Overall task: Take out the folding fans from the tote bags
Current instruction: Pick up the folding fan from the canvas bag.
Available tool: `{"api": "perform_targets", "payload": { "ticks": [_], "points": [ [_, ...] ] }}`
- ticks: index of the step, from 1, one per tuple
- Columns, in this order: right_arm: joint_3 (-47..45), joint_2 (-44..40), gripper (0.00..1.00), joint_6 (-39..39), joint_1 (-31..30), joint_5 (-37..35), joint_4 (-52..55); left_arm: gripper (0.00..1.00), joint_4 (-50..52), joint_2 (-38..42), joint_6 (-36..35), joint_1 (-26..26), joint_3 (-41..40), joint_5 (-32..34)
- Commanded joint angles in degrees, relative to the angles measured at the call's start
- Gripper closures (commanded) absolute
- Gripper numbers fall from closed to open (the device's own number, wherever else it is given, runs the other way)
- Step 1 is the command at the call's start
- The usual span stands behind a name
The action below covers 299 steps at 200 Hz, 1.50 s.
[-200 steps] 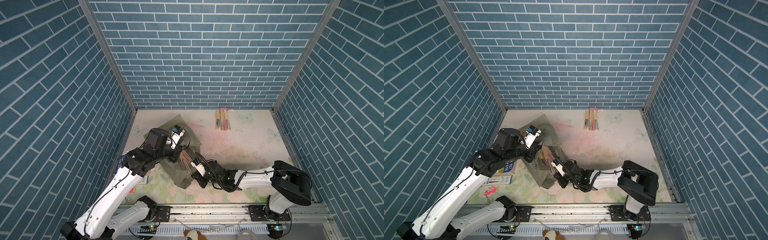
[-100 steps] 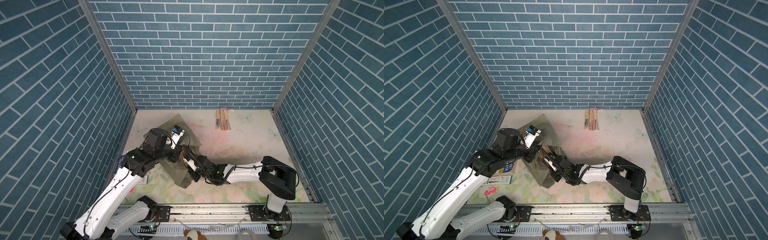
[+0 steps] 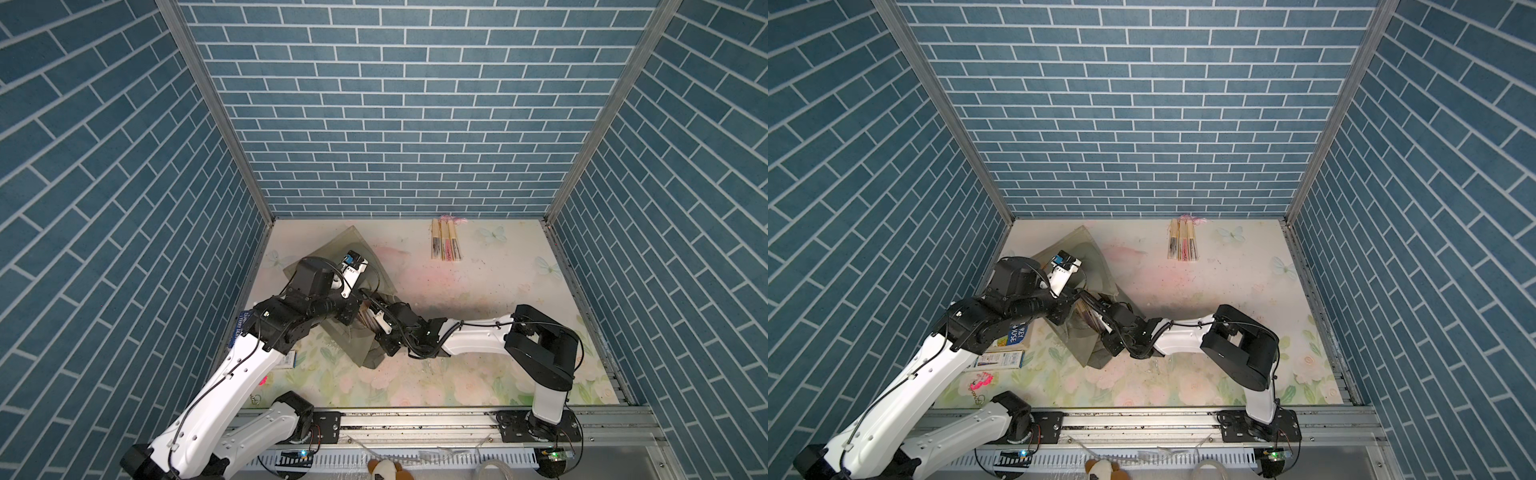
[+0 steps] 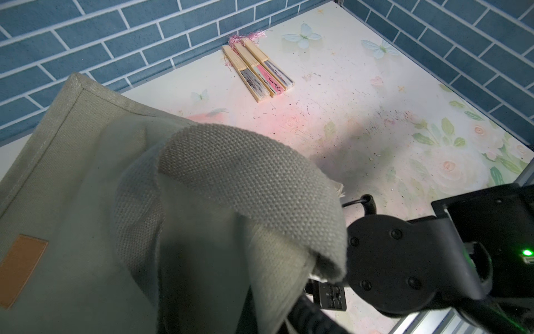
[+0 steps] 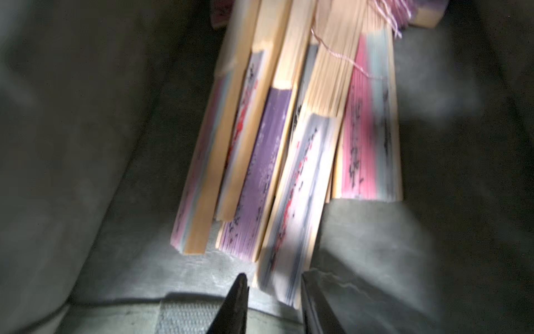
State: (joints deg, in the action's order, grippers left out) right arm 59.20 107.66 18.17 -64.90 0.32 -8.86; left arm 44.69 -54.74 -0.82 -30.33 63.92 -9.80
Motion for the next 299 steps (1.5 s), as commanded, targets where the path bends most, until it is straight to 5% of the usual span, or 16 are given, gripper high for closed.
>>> {"api": "perform_targets", "payload": {
  "ticks": [1,120,227,299],
  "points": [
    [1.45,1.62,0.65,4.35,1.65,3.02,0.76,1.00,-0.92,0.62,0.12,0.09,-0.29,-0.63],
    [4.68,0.97,0.54,3.30,4.21,1.28,4.86,1.00,-0.13,-1.15,-0.85,0.18,1.66,-3.71],
    [9.97,8.16,0.52,13.93,6.98,9.44,6.68,1.00,1.70,-3.58,-1.20,0.18,7.10,-4.92],
    [6.41,3.69,0.53,11.14,6.96,14.90,2.74,1.00,4.79,-6.94,-1.40,0.18,12.34,-4.29]
  ]
}}
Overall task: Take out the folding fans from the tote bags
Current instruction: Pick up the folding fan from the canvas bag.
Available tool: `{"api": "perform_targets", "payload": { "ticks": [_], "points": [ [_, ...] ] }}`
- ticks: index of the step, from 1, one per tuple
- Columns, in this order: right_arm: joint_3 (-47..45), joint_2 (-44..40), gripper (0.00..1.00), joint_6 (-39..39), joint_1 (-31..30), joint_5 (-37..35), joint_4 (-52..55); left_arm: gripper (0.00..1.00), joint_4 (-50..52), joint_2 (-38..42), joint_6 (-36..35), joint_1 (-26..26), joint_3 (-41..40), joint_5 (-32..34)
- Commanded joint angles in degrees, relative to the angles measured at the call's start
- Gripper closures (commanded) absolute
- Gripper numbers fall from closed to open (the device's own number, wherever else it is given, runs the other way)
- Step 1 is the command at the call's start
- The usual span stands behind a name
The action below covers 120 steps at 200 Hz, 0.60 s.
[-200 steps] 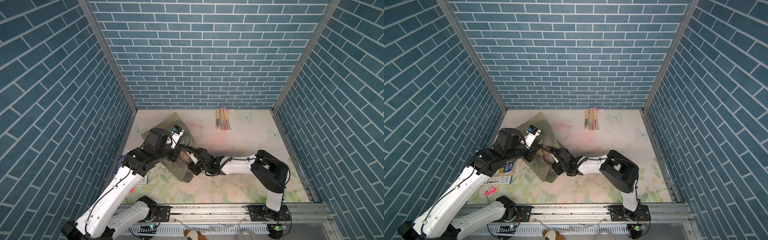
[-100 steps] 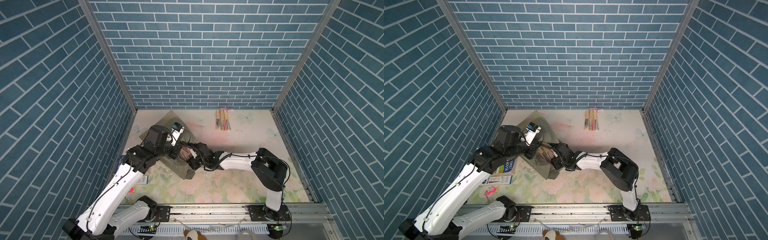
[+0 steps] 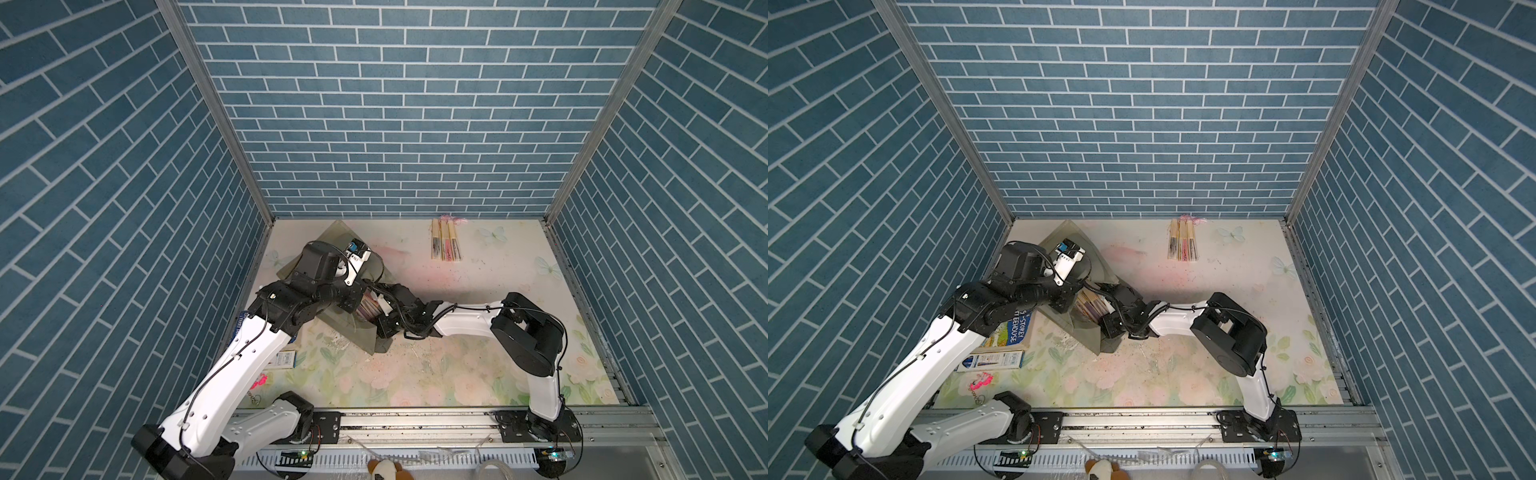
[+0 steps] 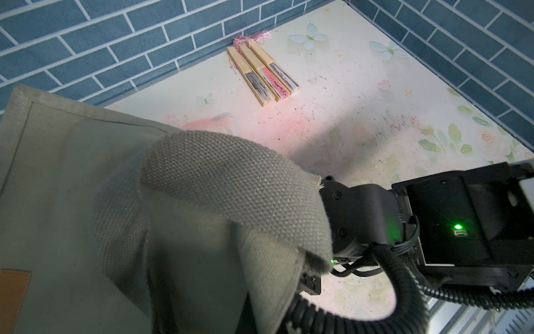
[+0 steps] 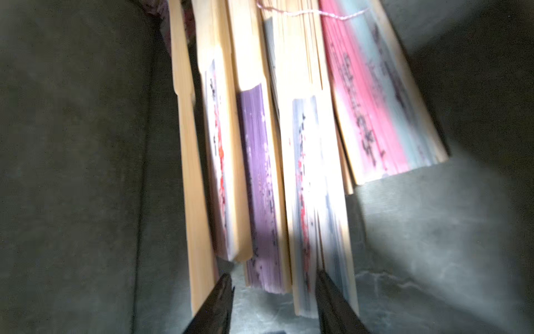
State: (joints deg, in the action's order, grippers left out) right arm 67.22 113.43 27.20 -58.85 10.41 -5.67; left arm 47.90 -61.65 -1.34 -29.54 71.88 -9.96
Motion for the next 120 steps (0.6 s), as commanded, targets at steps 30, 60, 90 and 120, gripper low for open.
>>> {"api": "perform_targets", "payload": {
  "ticks": [30,60,90,120],
  "points": [
    [-1.88,-3.56,0.53,-1.84,-0.33,7.53,-0.02,1.00,4.18,-1.28,-2.37,-0.69,7.35,-4.31],
    [-2.33,-5.29,0.53,-3.62,-1.01,3.89,0.93,1.00,4.11,0.27,-4.39,-0.70,7.40,-4.76],
    [-1.92,-7.27,0.52,-3.21,-0.79,-4.97,4.51,1.00,4.30,1.00,-5.23,-0.70,6.93,-5.86],
    [-2.50,-7.81,0.51,-2.79,-0.45,-9.84,3.54,1.00,4.92,-0.03,-5.25,-0.69,7.65,-6.29]
  ]
}}
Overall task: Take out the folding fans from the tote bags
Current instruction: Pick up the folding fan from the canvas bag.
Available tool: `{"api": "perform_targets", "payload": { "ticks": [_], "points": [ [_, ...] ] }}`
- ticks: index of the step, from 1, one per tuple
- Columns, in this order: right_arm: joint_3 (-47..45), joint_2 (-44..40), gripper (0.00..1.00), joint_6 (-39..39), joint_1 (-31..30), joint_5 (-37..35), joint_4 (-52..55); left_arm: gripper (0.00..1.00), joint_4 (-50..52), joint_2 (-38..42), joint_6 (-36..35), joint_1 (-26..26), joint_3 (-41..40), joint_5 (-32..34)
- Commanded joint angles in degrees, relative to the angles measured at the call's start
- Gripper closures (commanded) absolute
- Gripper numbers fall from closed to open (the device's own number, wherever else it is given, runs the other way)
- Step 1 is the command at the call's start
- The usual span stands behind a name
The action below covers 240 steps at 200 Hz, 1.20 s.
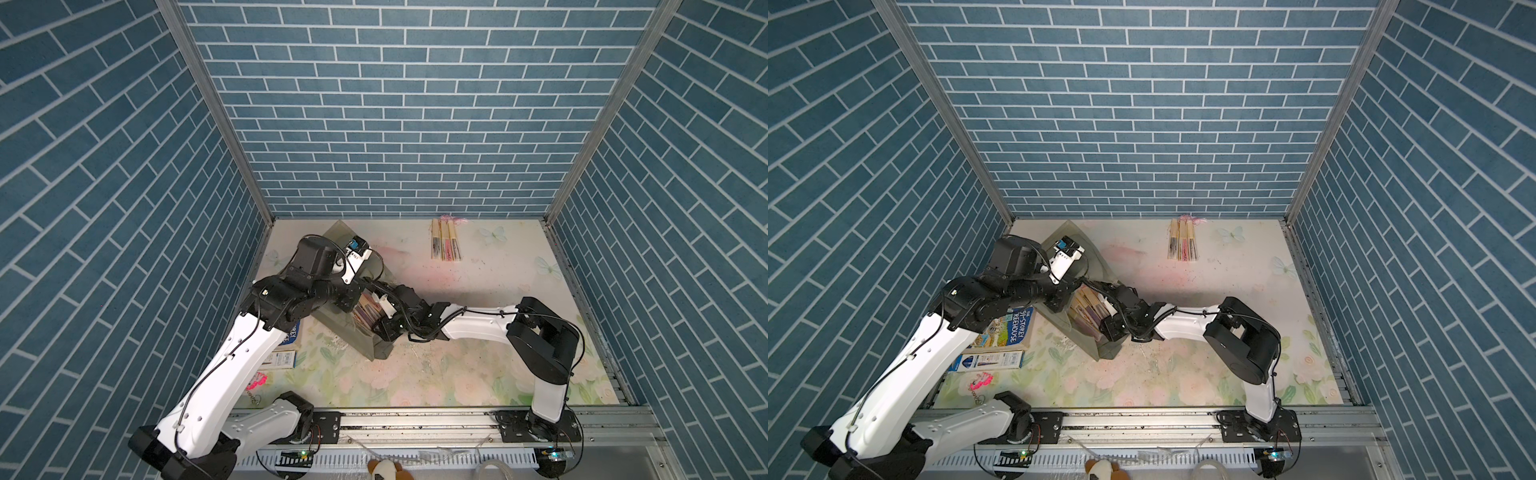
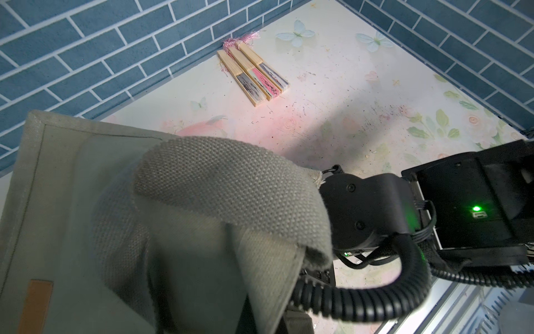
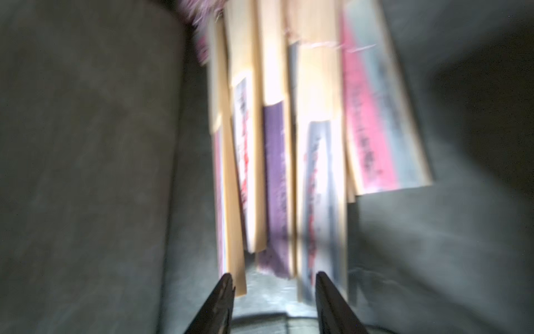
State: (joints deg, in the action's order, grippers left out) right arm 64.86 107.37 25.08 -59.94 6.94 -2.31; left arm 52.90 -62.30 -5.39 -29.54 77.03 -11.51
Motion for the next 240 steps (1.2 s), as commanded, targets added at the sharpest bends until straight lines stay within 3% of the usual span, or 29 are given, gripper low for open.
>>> {"api": "perform_targets", "payload": {
  "ticks": [1,63,87,133,169,203,240],
  "points": [
    [-0.02,-1.61,0.51,-0.61,0.63,-6.43,0.27,1.00,-0.08,0.66,-1.20,-0.69,2.50,-4.79],
    [4.09,6.18,0.51,5.48,1.41,-2.24,2.07,1.00,-0.17,-0.23,-1.24,-0.72,2.83,-5.28],
    [3.90,7.88,0.51,9.07,1.89,4.63,-0.22,1.00,-0.35,-0.29,-1.23,-0.71,2.54,-5.19],
    [0.41,6.22,0.53,14.21,2.55,11.50,-6.13,1.00,-0.35,-0.23,-1.20,-0.69,2.28,-5.08],
    [-1.19,2.94,0.53,12.31,2.73,11.26,-6.71,1.00,-0.17,0.01,-1.20,-0.69,2.12,-5.83],
    [-2.63,-0.55,0.53,6.04,2.36,1.02,-5.57,1.00,0.16,-0.06,-1.21,-0.69,2.08,-6.08],
    [-2.54,-2.66,0.53,-0.60,2.25,-3.80,-3.76,1.00,0.53,-0.18,-1.26,-0.71,2.20,-6.05]
  ]
}}
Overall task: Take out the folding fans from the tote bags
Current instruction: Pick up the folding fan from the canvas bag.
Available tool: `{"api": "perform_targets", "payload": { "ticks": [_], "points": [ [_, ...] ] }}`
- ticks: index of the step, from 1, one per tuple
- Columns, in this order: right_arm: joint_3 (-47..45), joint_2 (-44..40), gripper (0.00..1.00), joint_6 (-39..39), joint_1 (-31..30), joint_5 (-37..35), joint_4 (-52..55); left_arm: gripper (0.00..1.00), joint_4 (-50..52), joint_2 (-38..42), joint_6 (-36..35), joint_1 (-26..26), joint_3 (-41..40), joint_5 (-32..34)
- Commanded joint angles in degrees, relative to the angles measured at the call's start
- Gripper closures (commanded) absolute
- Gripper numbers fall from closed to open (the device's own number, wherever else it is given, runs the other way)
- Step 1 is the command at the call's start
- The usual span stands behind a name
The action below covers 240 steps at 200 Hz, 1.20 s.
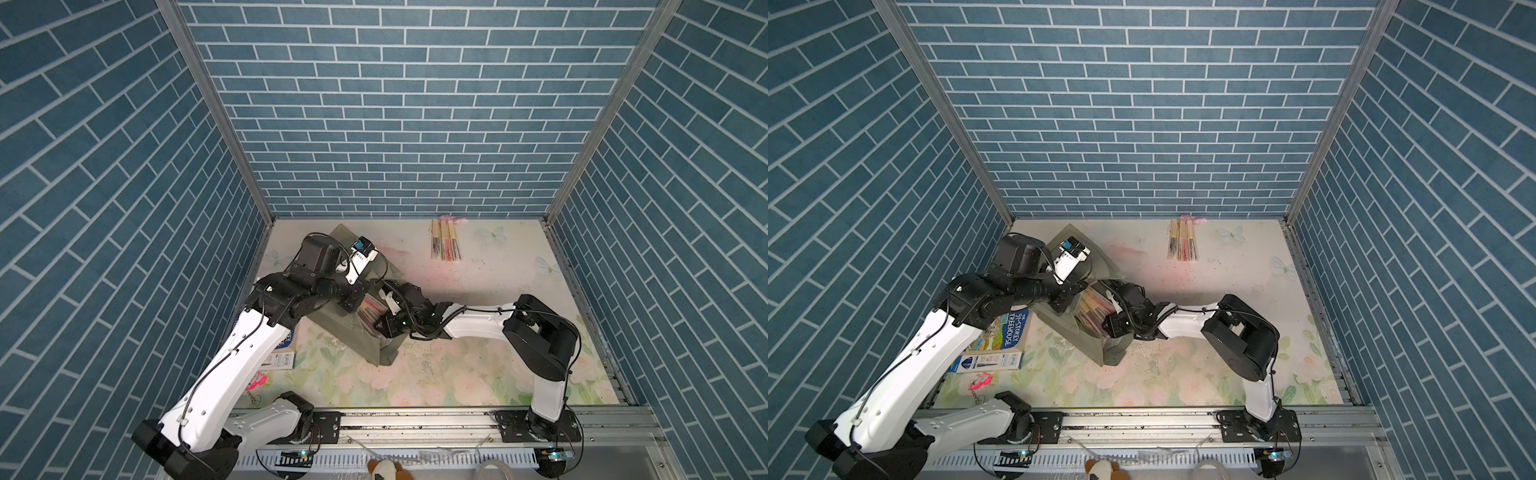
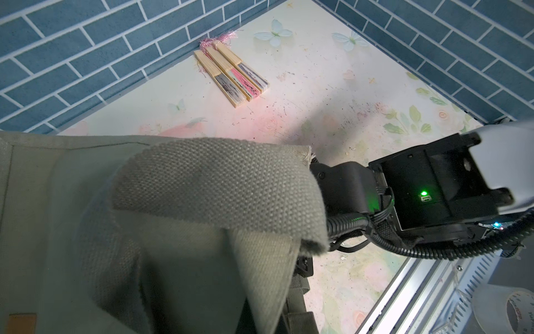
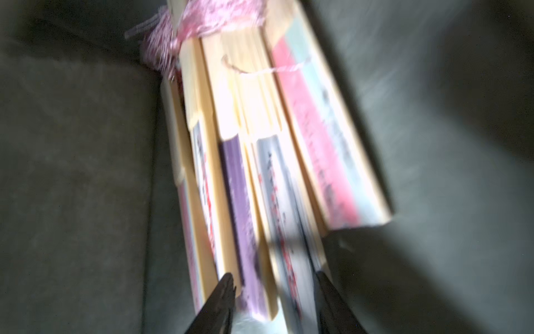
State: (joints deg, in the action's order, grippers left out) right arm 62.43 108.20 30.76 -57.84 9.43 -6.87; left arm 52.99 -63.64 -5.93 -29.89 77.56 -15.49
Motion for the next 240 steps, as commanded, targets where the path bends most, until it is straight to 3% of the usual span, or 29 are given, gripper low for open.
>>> {"api": "perform_targets", "payload": {
  "ticks": [1,48,140,182,240],
  "points": [
    [-0.07,-3.55,0.53,-6.40,0.13,-6.50,0.85,1.00,0.44,1.15,-0.73,-0.35,1.70,-2.08],
    [1.74,-1.47,0.53,-5.93,0.06,-10.03,4.32,1.00,0.32,0.89,-0.75,-0.35,1.72,-2.27],
    [2.04,5.64,0.61,7.91,0.20,0.72,2.93,1.00,0.10,0.84,-0.66,-0.35,1.48,-2.07],
    [1.89,4.72,0.64,12.69,0.28,8.07,0.32,1.00,0.01,0.81,-0.66,-0.35,1.20,-2.09],
    [2.42,5.81,0.75,14.21,0.34,12.45,-0.77,1.00,-0.13,0.96,-0.74,-0.35,1.05,-1.83]
  ]
}}
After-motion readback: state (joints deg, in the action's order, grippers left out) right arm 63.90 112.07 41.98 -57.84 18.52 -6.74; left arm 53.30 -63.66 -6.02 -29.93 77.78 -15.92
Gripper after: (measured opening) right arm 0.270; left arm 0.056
